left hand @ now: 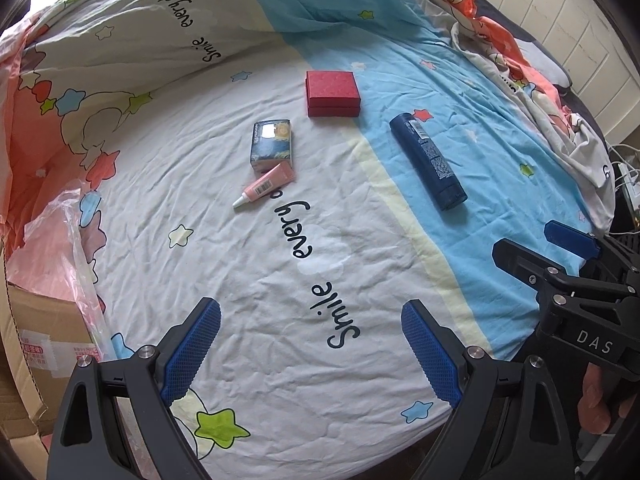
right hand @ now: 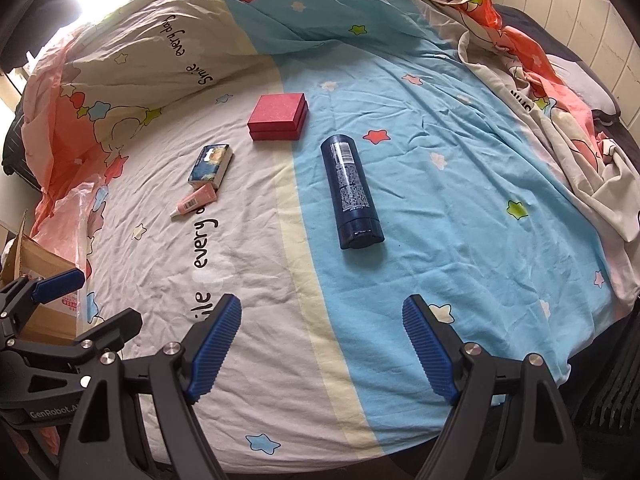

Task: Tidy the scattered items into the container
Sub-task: 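Move the right tool toward the dark blue bottle while the left tool approaches the boxes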

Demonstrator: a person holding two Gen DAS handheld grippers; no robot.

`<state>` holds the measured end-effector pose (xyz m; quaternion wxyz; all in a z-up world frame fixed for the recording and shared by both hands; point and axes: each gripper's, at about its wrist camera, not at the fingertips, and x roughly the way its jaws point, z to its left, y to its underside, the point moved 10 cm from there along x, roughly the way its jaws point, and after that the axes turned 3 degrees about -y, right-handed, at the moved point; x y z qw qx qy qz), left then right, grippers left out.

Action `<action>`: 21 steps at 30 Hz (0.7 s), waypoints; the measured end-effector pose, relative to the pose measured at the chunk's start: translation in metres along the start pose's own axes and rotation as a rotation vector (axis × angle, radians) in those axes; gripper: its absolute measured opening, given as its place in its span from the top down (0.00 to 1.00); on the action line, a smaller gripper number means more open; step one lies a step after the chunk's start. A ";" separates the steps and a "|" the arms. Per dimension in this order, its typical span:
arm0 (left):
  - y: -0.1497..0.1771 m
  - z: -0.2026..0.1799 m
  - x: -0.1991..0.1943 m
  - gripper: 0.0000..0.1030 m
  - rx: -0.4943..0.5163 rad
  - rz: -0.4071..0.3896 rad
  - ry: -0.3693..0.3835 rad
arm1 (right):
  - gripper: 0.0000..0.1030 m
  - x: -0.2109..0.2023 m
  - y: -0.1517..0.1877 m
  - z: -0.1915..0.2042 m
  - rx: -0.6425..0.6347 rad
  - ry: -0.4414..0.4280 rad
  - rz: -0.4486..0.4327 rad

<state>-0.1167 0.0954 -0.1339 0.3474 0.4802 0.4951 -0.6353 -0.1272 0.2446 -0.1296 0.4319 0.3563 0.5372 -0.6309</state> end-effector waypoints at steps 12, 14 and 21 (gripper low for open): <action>-0.025 -0.014 0.023 0.09 0.009 0.014 0.021 | 0.22 0.018 -0.017 -0.011 -0.016 0.017 0.022; -0.029 -0.016 0.027 0.09 0.011 0.016 0.023 | 0.22 0.022 -0.020 -0.012 -0.017 0.022 0.024; -0.044 -0.019 0.043 0.09 0.010 0.026 0.032 | 0.22 0.038 -0.032 -0.019 -0.032 0.035 0.045</action>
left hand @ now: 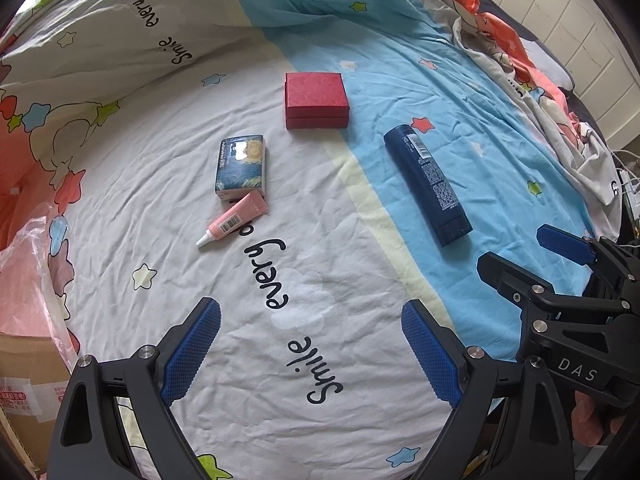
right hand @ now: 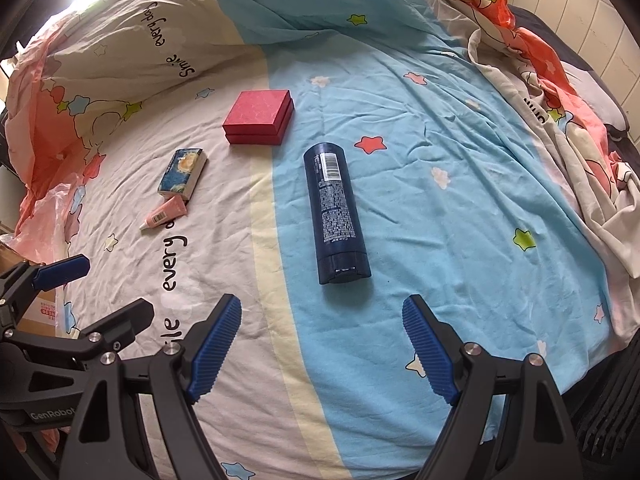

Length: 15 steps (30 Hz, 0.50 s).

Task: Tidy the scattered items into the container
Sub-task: 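Move the right tool toward the dark blue bottle while the left tool approaches the boxes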

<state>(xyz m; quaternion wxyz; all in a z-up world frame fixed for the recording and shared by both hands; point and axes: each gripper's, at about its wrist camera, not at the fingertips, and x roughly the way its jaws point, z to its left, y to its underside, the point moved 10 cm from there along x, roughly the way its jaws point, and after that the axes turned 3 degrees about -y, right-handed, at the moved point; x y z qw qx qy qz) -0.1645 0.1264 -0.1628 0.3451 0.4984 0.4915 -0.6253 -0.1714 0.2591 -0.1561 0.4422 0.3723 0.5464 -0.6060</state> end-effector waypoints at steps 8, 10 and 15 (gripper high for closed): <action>-0.011 0.000 0.023 0.09 -0.027 0.020 0.016 | 0.22 0.019 -0.012 -0.009 0.007 0.015 0.017; -0.014 0.002 0.027 0.09 -0.027 0.023 0.016 | 0.22 0.022 -0.015 -0.010 0.005 0.016 0.018; -0.029 0.007 0.033 0.09 -0.049 0.007 0.027 | 0.22 0.030 -0.024 -0.012 0.009 0.015 0.018</action>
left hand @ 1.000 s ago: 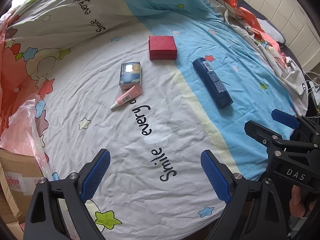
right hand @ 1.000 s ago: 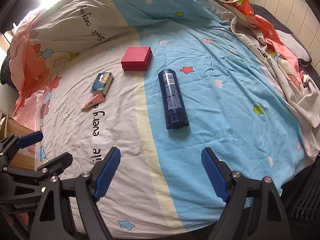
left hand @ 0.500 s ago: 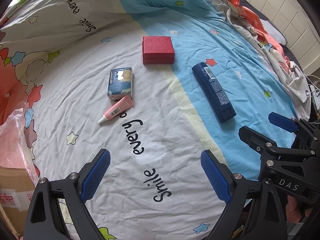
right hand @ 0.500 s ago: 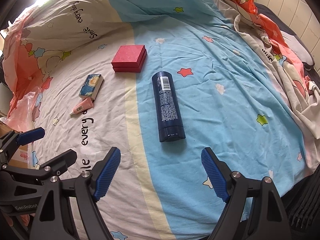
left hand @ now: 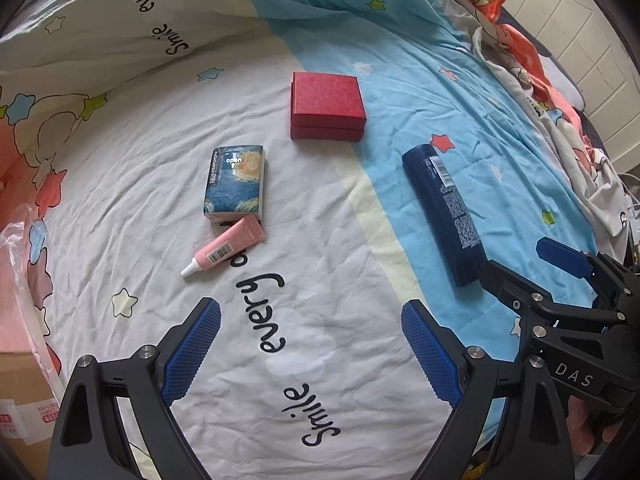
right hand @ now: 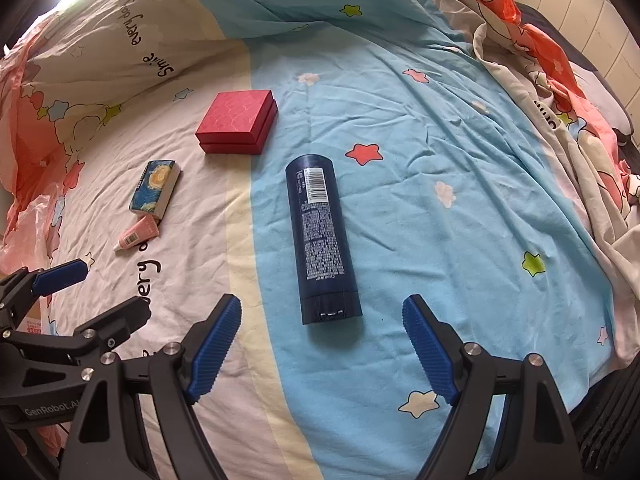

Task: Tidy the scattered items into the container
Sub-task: 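Move the right tool toward the dark blue bottle while the left tool approaches the boxes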

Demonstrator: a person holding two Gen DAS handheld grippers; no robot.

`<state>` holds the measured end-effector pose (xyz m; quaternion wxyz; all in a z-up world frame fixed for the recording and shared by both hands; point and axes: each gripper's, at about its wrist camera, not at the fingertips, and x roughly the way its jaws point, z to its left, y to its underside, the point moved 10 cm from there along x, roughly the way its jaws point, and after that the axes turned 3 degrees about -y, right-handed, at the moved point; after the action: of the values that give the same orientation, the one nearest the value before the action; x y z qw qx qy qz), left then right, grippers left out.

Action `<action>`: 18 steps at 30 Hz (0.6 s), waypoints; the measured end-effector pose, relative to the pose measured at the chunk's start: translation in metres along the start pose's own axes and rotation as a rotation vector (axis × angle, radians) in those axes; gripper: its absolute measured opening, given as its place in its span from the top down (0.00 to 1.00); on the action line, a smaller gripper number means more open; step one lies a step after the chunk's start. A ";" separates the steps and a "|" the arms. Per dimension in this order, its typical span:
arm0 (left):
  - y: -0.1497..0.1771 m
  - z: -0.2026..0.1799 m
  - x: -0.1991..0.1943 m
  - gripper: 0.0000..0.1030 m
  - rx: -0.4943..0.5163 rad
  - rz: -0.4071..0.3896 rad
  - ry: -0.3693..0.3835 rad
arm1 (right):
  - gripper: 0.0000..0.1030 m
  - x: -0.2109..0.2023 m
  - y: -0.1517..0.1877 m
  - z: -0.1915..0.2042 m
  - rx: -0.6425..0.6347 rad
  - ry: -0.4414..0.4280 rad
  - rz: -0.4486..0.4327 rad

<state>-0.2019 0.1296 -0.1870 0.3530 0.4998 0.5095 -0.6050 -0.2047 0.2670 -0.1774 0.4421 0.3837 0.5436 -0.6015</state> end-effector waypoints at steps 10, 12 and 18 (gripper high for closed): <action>-0.020 0.001 0.015 0.09 0.000 -0.005 0.012 | 0.22 0.014 -0.018 -0.004 -0.018 0.011 -0.001; -0.024 0.002 0.018 0.09 0.000 -0.005 0.012 | 0.22 0.017 -0.020 -0.006 -0.019 0.015 0.003; -0.039 0.011 0.023 0.09 -0.024 -0.013 0.031 | 0.22 0.025 -0.026 -0.008 -0.016 0.019 0.006</action>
<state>-0.2464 0.1299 -0.1990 0.3472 0.5014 0.5255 -0.5932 -0.2373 0.2729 -0.1940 0.4418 0.3873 0.5513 -0.5923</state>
